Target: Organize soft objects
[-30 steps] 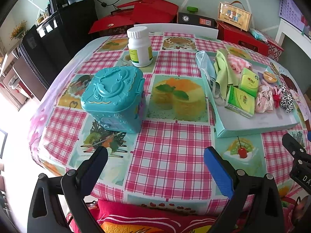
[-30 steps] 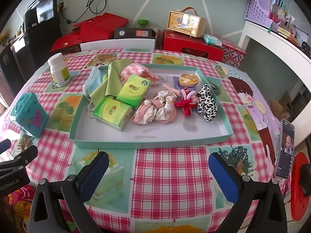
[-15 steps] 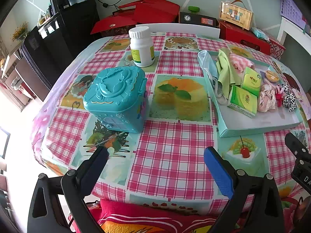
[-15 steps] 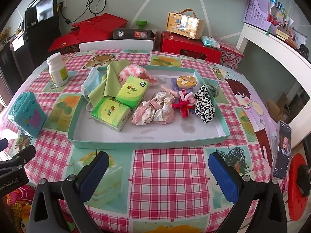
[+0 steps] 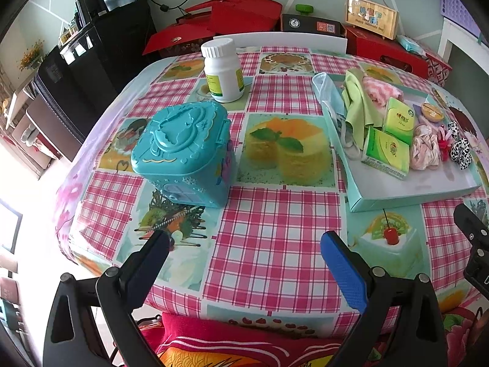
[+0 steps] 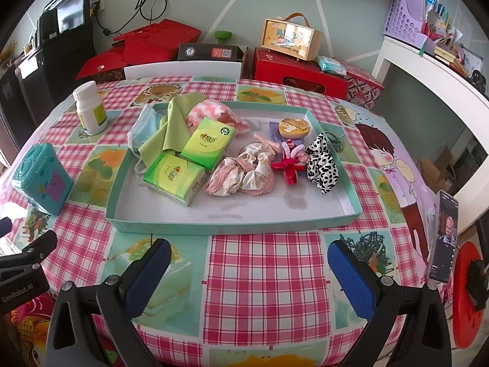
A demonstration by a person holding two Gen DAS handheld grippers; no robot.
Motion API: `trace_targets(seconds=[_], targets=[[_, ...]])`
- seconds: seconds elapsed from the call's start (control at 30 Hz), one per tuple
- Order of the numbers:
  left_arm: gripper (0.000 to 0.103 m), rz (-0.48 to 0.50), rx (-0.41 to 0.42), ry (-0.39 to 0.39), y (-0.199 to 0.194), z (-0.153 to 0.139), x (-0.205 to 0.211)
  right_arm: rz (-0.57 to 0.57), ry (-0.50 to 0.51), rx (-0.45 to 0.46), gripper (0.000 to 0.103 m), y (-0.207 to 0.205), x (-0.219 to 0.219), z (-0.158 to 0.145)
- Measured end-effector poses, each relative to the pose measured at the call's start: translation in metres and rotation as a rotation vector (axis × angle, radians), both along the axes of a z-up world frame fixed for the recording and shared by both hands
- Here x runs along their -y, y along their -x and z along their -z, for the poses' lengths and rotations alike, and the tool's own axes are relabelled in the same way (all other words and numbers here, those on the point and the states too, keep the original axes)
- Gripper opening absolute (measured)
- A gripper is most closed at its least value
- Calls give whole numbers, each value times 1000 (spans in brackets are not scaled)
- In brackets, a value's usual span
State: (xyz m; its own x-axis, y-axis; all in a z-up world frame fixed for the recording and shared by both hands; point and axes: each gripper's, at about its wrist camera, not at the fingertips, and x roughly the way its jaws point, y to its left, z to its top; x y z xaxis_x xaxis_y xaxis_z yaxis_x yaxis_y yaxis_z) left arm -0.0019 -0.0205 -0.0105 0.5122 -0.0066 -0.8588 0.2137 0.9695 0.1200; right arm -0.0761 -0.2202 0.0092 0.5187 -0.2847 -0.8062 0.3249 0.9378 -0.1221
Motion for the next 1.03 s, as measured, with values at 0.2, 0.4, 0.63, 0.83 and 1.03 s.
trace_targets(seconds=[0.2,0.4,0.63,0.83,1.03], targets=[[99,0,-1,-1,0,0,0,0,0,-3,103,0,1,1],[99,2,-1,-1,0,0,0,-1,0,-3,103,0,0,1],[99,5,3,-5,1,1,-1,0,0,-3,103,0,0,1],[99,5,3,-6,1,1,0,-1,0,-4,103,-1,0,1],[99,4,10,-9,2,-1,-1,0,0,-4,103,-1,0,1]])
